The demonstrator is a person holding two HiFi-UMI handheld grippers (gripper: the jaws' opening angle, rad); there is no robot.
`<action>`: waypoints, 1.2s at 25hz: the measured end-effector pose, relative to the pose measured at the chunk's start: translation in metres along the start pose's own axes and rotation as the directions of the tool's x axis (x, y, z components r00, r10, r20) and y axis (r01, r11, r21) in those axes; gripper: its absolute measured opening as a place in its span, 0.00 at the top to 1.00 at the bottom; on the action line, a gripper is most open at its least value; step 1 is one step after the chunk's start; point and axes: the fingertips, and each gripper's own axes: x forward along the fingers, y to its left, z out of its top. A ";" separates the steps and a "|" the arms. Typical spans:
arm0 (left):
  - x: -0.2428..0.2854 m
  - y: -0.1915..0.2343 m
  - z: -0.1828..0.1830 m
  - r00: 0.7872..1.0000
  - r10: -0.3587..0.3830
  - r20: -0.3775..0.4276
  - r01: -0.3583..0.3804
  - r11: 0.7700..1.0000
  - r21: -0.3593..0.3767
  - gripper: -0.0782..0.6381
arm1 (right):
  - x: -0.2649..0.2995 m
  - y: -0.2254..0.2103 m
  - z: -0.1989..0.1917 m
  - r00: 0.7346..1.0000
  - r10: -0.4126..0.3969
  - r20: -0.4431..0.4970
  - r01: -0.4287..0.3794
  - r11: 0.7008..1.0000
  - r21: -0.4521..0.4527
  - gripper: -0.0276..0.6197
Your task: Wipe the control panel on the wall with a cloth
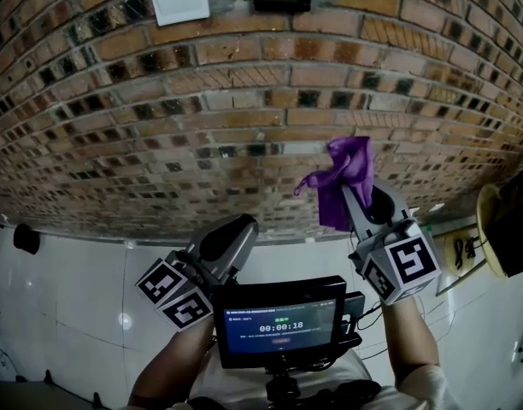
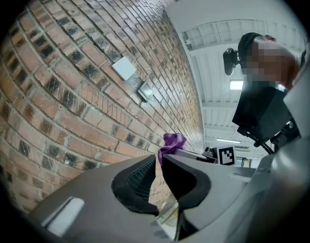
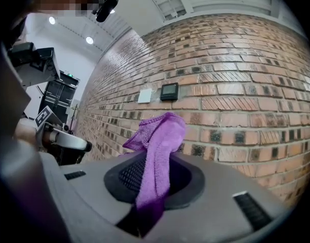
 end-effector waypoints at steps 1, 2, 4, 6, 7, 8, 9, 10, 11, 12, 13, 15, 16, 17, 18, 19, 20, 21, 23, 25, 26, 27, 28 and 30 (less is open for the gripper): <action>-0.001 0.001 0.000 1.000 0.001 0.001 -0.001 1.000 -0.001 0.84 | 0.001 0.002 -0.002 1.000 0.004 -0.003 -0.004 1.000 -0.003 0.83; -0.002 0.001 -0.001 1.000 0.003 0.001 -0.003 1.000 -0.002 0.84 | 0.001 0.004 -0.003 1.000 0.009 -0.006 -0.009 1.000 -0.007 0.83; -0.003 0.001 -0.002 1.000 0.006 0.001 -0.006 1.000 -0.004 0.84 | 0.002 0.008 -0.004 1.000 0.015 -0.010 -0.016 1.000 -0.016 0.83; -0.003 0.001 -0.002 1.000 0.007 0.001 -0.007 1.000 -0.004 0.84 | 0.003 0.010 -0.006 1.000 0.023 -0.015 -0.024 1.000 -0.020 0.83; -0.003 0.001 -0.001 1.000 0.007 0.002 -0.007 1.000 -0.003 0.84 | 0.004 0.012 -0.006 0.999 0.027 -0.020 -0.027 0.999 -0.018 0.83; -0.003 0.001 -0.001 1.000 0.007 0.002 -0.007 1.000 -0.003 0.84 | 0.004 0.013 -0.006 0.999 0.029 -0.024 -0.030 0.999 -0.017 0.83; -0.003 0.001 -0.001 1.000 0.008 0.002 -0.008 1.000 -0.004 0.84 | 0.004 0.014 -0.006 0.999 0.030 -0.026 -0.030 0.999 -0.016 0.83; -0.003 0.001 -0.001 1.000 0.007 0.002 -0.007 1.000 -0.004 0.84 | 0.004 0.014 -0.006 0.999 0.029 -0.028 -0.030 0.999 -0.015 0.83; -0.003 0.000 0.000 1.000 0.007 0.002 -0.007 1.000 -0.005 0.84 | 0.004 0.014 -0.007 0.999 0.029 -0.029 -0.029 0.999 -0.015 0.83; -0.002 -0.001 0.001 1.000 0.005 0.001 -0.005 1.000 -0.004 0.84 | 0.005 0.013 -0.007 0.999 0.028 -0.030 -0.029 0.999 -0.016 0.83; -0.001 -0.002 0.002 1.000 0.003 0.001 -0.003 1.000 -0.002 0.84 | 0.006 0.013 -0.007 0.999 0.029 -0.030 -0.029 0.999 -0.019 0.83; 0.000 -0.002 0.002 1.000 0.001 0.000 -0.001 1.000 0.001 0.84 | 0.007 0.012 -0.008 0.999 0.033 -0.023 -0.033 0.999 -0.027 0.83; 0.000 -0.002 0.001 1.000 0.001 -0.001 -0.001 1.000 0.000 0.84 | 0.008 0.013 -0.009 0.999 0.035 -0.019 -0.035 0.999 -0.031 0.83; -0.001 0.000 -0.001 1.000 0.003 -0.003 -0.003 1.000 -0.002 0.84 | 0.008 0.013 -0.010 0.999 0.036 -0.017 -0.037 0.999 -0.032 0.83; -0.002 0.001 -0.003 1.000 0.006 -0.004 -0.006 1.000 -0.005 0.84 | 0.007 0.014 -0.011 0.999 0.038 -0.020 -0.038 0.999 -0.030 0.83; -0.002 0.002 -0.004 1.000 0.008 -0.004 -0.008 1.000 -0.007 0.84 | 0.007 0.015 -0.013 0.999 0.039 -0.024 -0.040 0.999 -0.027 0.83; -0.002 0.003 -0.004 1.000 0.008 -0.004 -0.008 1.000 -0.007 0.84 | 0.007 0.016 -0.013 0.999 0.041 -0.028 -0.041 0.999 -0.024 0.83; -0.002 0.003 -0.004 1.000 0.008 -0.003 -0.008 1.000 -0.007 0.84 | 0.007 0.016 -0.014 0.999 0.042 -0.033 -0.043 0.999 -0.023 0.83; -0.001 0.003 -0.003 1.000 0.007 -0.002 -0.007 1.000 -0.007 0.84 | 0.008 0.015 -0.016 0.998 0.043 -0.038 -0.045 0.999 -0.026 0.83; 0.000 0.004 -0.003 1.000 0.007 -0.003 -0.007 1.000 -0.008 0.84 | 0.009 0.015 -0.016 0.998 0.045 -0.032 -0.046 0.998 -0.032 0.83; 0.000 0.004 -0.003 1.000 0.007 -0.003 -0.007 1.000 -0.008 0.84 | 0.009 0.015 -0.016 0.998 0.046 -0.029 -0.047 0.998 -0.034 0.83; 0.000 0.005 -0.003 1.000 0.007 -0.003 -0.007 1.000 -0.009 0.84 | 0.010 0.015 -0.016 0.998 0.048 -0.027 -0.049 0.998 -0.035 0.83; 0.000 0.005 -0.004 1.000 0.008 -0.003 -0.008 1.000 -0.010 0.84 | 0.010 0.015 -0.016 0.998 0.050 -0.028 -0.051 0.998 -0.036 0.83; -0.001 0.005 -0.007 1.000 0.011 -0.006 -0.011 1.000 -0.017 0.84 | 0.009 0.018 -0.019 0.998 0.055 -0.040 -0.057 0.998 -0.032 0.83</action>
